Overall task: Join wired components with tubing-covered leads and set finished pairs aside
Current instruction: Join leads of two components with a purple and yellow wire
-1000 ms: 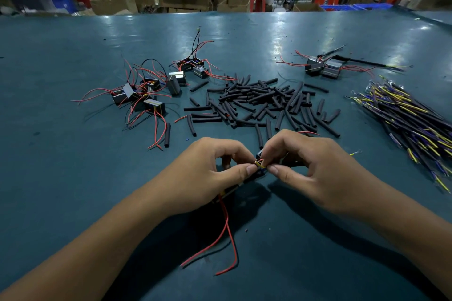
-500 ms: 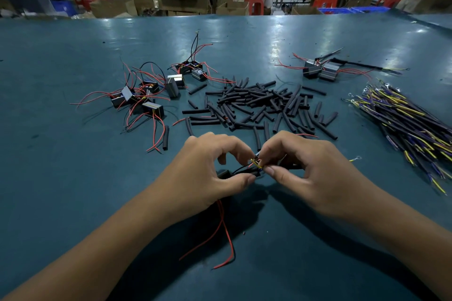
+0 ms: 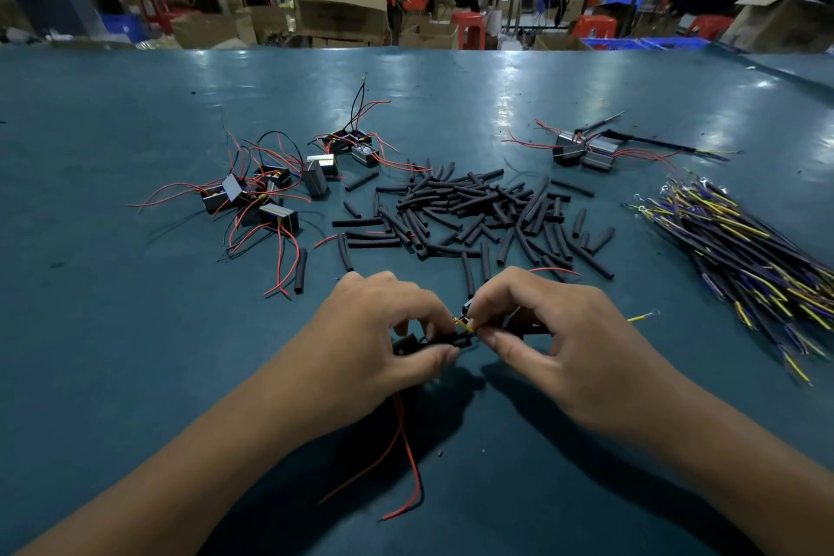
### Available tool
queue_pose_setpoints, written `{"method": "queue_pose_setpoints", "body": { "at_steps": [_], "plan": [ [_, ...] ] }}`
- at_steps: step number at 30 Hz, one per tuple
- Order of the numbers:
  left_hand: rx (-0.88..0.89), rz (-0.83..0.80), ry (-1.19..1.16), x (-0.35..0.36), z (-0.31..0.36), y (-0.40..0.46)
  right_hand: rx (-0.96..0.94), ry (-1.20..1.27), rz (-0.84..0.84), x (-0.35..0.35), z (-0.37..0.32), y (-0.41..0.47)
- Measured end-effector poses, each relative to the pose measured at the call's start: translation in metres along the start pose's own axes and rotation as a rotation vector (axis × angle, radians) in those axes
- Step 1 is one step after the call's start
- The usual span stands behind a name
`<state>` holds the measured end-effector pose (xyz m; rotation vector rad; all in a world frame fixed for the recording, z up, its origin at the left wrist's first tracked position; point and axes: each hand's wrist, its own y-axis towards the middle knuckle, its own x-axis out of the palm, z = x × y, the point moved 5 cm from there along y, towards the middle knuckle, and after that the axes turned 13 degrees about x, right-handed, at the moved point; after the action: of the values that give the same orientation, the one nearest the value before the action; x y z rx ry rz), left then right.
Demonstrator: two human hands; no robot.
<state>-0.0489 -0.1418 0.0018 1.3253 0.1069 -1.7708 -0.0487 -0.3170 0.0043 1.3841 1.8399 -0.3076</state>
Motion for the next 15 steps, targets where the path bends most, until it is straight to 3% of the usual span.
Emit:
{"method": "queue_pose_setpoints", "body": {
  "at_steps": [15],
  "plan": [
    [0.029,-0.018,0.111,-0.0018,-0.0017,-0.0006,-0.157,-0.076,0.047,0.0058,-0.0074,-0.0009]
  ]
}}
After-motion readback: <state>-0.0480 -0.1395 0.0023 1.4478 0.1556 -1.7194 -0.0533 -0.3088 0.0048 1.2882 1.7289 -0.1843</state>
